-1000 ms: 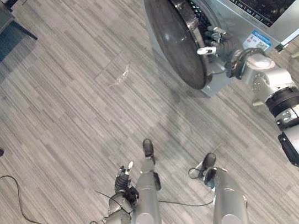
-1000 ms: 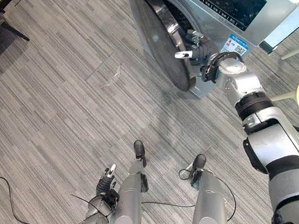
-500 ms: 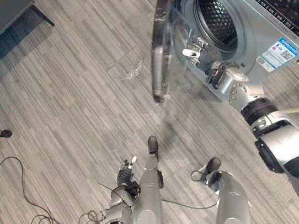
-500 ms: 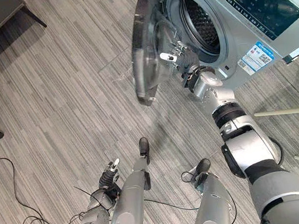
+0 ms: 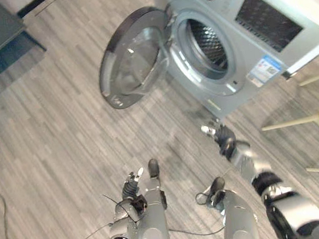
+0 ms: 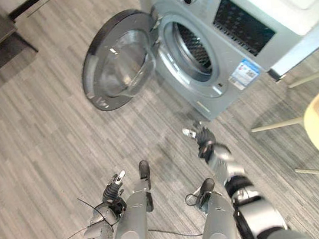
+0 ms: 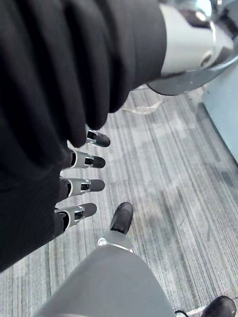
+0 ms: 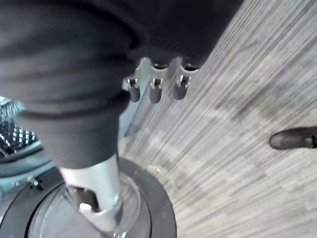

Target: Pick up the laundry basket with both hands and put the clothes into the washing machine.

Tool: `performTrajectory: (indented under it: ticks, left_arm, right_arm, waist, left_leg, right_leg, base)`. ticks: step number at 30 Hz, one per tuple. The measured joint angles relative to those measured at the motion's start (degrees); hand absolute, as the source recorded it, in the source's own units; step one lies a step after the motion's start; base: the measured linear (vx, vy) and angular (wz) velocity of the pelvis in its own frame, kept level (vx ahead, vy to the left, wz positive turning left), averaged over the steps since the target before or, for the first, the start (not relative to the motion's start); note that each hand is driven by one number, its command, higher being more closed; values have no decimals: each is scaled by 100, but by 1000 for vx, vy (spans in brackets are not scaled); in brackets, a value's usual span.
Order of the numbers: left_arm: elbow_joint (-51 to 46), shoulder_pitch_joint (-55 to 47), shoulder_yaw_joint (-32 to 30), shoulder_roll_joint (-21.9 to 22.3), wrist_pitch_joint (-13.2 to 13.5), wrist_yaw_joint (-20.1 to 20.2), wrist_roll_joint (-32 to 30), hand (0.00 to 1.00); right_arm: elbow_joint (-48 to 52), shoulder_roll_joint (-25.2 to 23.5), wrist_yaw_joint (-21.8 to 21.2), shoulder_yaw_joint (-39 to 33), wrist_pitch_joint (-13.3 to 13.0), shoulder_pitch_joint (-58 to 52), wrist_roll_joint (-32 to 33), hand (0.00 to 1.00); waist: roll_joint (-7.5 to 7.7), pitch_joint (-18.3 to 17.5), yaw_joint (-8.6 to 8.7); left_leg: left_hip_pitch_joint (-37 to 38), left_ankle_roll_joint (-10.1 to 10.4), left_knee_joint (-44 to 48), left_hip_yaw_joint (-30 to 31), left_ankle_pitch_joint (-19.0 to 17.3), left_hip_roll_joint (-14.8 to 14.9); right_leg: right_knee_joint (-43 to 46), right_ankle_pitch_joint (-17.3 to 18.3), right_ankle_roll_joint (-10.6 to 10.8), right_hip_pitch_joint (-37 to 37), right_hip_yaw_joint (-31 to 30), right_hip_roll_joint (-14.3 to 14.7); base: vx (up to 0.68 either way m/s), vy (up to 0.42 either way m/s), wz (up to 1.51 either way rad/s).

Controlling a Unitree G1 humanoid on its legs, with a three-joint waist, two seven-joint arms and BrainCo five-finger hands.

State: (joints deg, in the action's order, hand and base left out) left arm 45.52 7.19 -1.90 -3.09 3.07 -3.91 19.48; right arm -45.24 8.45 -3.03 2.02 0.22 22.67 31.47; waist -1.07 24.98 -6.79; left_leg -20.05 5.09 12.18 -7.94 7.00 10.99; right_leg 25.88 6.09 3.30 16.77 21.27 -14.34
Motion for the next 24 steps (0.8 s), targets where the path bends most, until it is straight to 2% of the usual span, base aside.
performTrajectory:
  ticks: [2,3,6,8,9,10,11,12,13,15,17,18,19,20,24]
  left_arm:
    - [-3,-83,2,0,0,-12,-19,0]
    - [-27,-197,2,-7,16,-30,-124,0]
    - [-83,-210,20,-68,5,-49,-246,0]
    - [-228,-235,-5,-83,-6,-126,-285,0]
    - [-289,-246,-30,-95,-8,-142,-285,0]
    - [-451,-284,-113,-96,-11,-153,-285,0]
    - [-572,-344,-170,-107,-7,-157,-287,0]
    - [-712,-452,-368,-119,-5,-168,-285,0]
    - [-730,-477,-406,-128,-5,-179,-285,0]
    - [-790,-665,-552,-226,-5,-267,-275,0]
    - [-791,-772,-551,-216,-9,-270,-262,0]
    - [-792,-789,-552,-154,-9,-283,-205,0]
    - [-792,-837,-549,-148,-10,-283,-201,0]
    - [-790,-917,-551,-44,-15,-283,-152,0]
    - [-795,-941,-552,242,7,-274,29,0]
  right_arm:
    - [226,-170,135,-171,-29,-564,-317,0]
    - [393,-349,284,-510,-64,-1067,-645,0]
    - [414,-470,501,-976,-144,-1393,-744,0]
    - [995,-515,703,-1462,-170,-1855,-673,0]
    - [1207,-577,761,-1570,-199,-1992,-656,0]
    - [1632,-691,869,-1762,-237,-2216,-607,0]
    - [1913,-798,944,-1861,-284,-2331,-594,0]
    - [2102,-895,1064,-1901,-396,-2376,-545,0]
    - [2129,-913,1075,-1905,-402,-2375,-542,0]
    - [2160,-975,1191,-1903,-479,-2242,-524,0]
    - [2162,-960,1236,-1915,-548,-2157,-525,0]
    - [2127,-923,1287,-1920,-551,-2037,-524,0]
    - [2125,-906,1292,-1922,-552,-1998,-523,0]
    - [2126,-845,1290,-1932,-556,-1996,-523,0]
    - [2150,-706,1271,-1905,-553,-2200,-514,0]
  waist:
    - [23,3,87]
    - [51,9,264]
    - [118,44,429]
    - [154,64,486]
    - [170,72,499]
    - [200,86,542]
    - [217,85,580]
    - [250,66,579]
    - [258,62,580]
    - [299,-56,587]
    - [329,-192,592]
    - [301,-201,607]
    - [273,-221,612]
    - [235,-243,617]
    - [118,-497,895]
  left_leg:
    - [-38,-14,718,-96,-458,205]
    - [-31,-37,1377,-268,-891,445]
    - [-28,-105,1884,-633,-1266,665]
    - [-9,-210,2293,-1157,-1662,949]
    - [50,-256,2292,-1317,-1711,1001]
    - [241,-400,2130,-1701,-1723,1114]
    - [388,-507,2071,-1989,-1701,1169]
    - [680,-557,1974,-2420,-1728,1215]
    - [742,-557,1948,-2510,-1730,1219]
    - [1000,-522,1749,-3101,-1751,1252]
    - [1002,-503,1656,-3494,-1723,1260]
    - [1014,-487,1572,-3597,-1674,1277]
    - [1030,-495,1500,-3634,-1586,1294]
    - [1187,-353,1334,-3800,-1347,1325]
    - [1498,-67,967,-4218,-993,1607]
  right_leg:
    - [19,2,1,-123,-169,133]
    - [44,7,13,-155,-450,284]
    - [33,-84,72,-59,-840,390]
    - [-236,-163,136,69,-927,390]
    - [-405,-160,135,29,-867,344]
    - [-520,-140,60,-37,-586,201]
    - [-116,-118,-5,-6,-246,-8]
    - [640,65,-198,-117,195,-324]
    - [753,102,-227,-170,279,-376]
    - [997,417,-168,-520,573,-498]
    - [758,579,-94,-715,676,-607]
    - [494,697,13,-710,901,-599]
    - [411,668,-34,-668,965,-552]
    - [281,559,-196,-623,1023,-464]
    - [-116,178,-327,-506,610,140]
  base:
    - [-42,-3,-84]
    - [-71,9,-102]
    - [-79,90,-94]
    - [-100,232,-141]
    - [-59,232,-133]
    - [-56,191,-108]
    - [-55,196,-143]
    - [-55,133,-106]
    - [-35,88,-124]
    - [-55,4,-118]
    - [-54,-83,-119]
    - [-53,-125,-130]
    - [-57,-165,-136]
    - [-13,-138,-101]
    - [79,-153,-73]
